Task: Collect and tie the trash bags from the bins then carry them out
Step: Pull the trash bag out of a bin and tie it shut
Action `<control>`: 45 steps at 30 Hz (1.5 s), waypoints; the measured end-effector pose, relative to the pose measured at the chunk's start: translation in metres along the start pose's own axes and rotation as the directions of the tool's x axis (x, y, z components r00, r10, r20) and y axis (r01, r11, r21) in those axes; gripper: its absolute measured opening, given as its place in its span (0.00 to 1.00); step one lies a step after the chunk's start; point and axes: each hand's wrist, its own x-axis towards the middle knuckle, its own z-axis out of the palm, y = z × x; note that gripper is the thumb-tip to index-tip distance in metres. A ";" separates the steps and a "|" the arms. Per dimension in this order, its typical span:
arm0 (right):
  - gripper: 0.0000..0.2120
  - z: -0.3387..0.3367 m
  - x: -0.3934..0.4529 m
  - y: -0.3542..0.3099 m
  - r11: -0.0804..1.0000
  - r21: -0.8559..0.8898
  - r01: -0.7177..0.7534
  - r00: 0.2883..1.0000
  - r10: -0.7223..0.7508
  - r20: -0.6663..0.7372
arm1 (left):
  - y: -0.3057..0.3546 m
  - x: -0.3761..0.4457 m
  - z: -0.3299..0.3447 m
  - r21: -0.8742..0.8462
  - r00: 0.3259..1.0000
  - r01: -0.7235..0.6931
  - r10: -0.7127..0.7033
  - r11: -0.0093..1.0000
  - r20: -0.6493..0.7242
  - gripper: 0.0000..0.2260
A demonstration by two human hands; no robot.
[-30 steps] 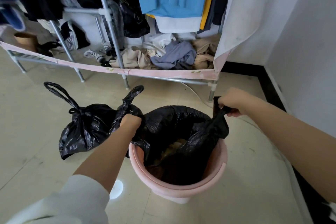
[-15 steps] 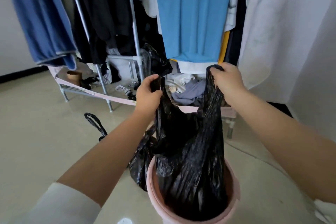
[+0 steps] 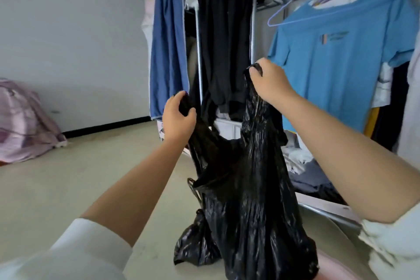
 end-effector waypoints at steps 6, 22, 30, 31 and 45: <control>0.19 0.071 -0.005 -0.013 0.993 -0.097 -0.061 0.964 0.084 0.254 | -0.037 0.014 -0.053 0.045 0.996 0.039 -0.042 0.998 0.076 0.10; 0.07 0.282 -0.183 0.040 0.921 -0.025 -0.389 0.766 0.338 0.546 | -0.281 -0.069 -0.115 0.065 0.754 0.507 -0.479 0.859 0.450 0.12; 0.46 0.310 -0.256 0.123 0.600 0.105 -0.793 0.450 0.462 0.764 | -0.355 -0.124 -0.116 0.249 0.675 0.419 -0.482 0.873 0.558 0.73; 0.47 0.319 -0.260 0.131 0.602 0.072 -0.795 0.412 0.450 0.792 | -0.363 -0.129 -0.112 0.334 0.650 0.379 -0.506 0.863 0.567 0.73; 0.16 0.420 -0.235 0.135 0.009 0.366 -0.931 0.324 0.484 0.813 | -0.369 -0.132 -0.092 -0.498 0.533 0.788 -0.806 0.361 0.259 0.17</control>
